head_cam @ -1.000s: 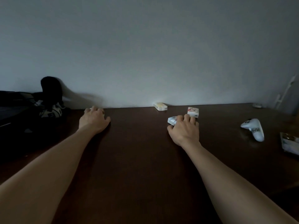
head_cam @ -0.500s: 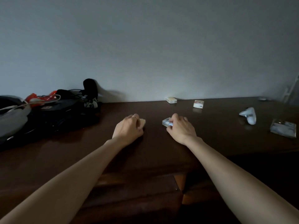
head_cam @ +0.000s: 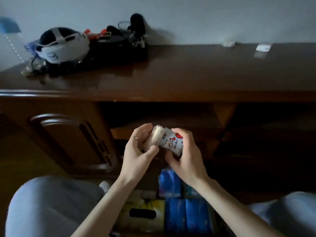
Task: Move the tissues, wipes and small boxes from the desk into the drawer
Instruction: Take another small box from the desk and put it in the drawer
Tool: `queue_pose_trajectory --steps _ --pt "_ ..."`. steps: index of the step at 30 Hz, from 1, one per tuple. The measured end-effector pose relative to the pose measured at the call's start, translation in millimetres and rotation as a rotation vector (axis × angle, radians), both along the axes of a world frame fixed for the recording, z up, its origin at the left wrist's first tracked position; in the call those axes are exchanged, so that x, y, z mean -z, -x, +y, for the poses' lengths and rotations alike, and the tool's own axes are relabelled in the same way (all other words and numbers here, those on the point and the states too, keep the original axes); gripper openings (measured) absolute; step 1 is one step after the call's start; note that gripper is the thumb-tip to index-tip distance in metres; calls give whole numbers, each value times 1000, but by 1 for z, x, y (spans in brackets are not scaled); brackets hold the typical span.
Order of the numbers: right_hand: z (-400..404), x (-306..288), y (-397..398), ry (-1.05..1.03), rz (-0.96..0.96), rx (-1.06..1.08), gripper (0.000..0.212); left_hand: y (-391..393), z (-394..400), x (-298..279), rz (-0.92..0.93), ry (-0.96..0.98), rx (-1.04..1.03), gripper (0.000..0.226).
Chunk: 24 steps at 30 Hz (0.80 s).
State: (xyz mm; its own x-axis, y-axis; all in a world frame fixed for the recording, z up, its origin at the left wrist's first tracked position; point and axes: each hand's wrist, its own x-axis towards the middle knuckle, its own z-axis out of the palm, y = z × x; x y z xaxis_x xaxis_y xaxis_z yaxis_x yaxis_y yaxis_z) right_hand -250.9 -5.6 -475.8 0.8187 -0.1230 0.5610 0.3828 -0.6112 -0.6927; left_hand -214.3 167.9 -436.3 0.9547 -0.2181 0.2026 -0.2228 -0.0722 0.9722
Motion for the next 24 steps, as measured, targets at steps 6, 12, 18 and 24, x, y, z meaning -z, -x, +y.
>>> queue_pose_trajectory --steps 6,12,18,24 --pt "27 156 30 10 628 26 61 12 54 107 660 82 -195 34" --pt "42 226 28 -34 932 33 55 8 99 160 856 22 -524 47" --pt "71 247 -38 -102 1027 -51 45 2 115 185 928 77 -529 44" --pt "101 283 -80 -138 1166 -237 50 -3 129 189 901 56 -541 45"
